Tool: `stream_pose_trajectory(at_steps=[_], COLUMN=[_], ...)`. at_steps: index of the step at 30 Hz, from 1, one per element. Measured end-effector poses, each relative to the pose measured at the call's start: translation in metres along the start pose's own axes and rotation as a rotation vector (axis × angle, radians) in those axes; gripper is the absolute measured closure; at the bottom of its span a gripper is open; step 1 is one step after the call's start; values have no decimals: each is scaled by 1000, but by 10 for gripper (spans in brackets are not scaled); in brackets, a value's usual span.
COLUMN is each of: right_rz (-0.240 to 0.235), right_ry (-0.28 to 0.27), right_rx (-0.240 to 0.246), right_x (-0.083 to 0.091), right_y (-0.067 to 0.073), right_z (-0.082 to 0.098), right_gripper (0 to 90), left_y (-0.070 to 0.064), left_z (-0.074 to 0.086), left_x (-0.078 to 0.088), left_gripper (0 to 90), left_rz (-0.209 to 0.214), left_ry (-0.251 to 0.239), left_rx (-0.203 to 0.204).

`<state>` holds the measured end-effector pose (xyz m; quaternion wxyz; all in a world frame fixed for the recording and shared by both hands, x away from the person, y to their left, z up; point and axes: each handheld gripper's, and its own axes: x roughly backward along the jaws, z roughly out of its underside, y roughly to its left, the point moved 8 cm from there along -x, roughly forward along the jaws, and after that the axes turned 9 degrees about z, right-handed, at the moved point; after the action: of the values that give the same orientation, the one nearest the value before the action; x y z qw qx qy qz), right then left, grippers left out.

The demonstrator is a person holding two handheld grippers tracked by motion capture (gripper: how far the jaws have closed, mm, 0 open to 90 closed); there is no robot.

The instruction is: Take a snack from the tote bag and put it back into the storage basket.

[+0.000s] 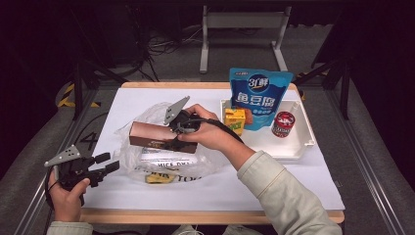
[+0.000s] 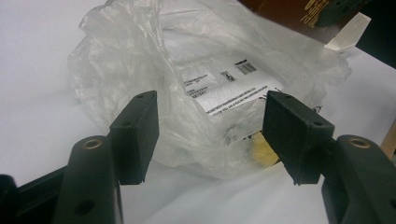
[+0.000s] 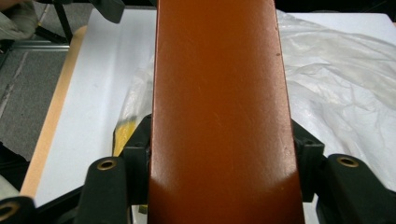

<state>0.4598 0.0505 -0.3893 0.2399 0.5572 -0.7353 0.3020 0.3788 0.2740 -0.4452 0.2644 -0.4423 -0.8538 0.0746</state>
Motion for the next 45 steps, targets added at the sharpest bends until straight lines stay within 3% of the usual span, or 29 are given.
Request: stream_pose_trajectory(at_steps=[13,26,45], right_rz=[16,53,115], right_ry=[-11,-20,-16], right_rx=[8,-15,-39], right_x=[36,73,113], right_y=[-9,-25,-45], right_z=[4,21,50], right_gripper=[423,422,422], left_y=[1,0,0], left_z=[-1,-1,-1], left_x=[-1,-3,-3], left_gripper=[372,372,372], left_rz=[5,2,-1], left_ry=[3,6,8], left_rx=[-2,-4,-5])
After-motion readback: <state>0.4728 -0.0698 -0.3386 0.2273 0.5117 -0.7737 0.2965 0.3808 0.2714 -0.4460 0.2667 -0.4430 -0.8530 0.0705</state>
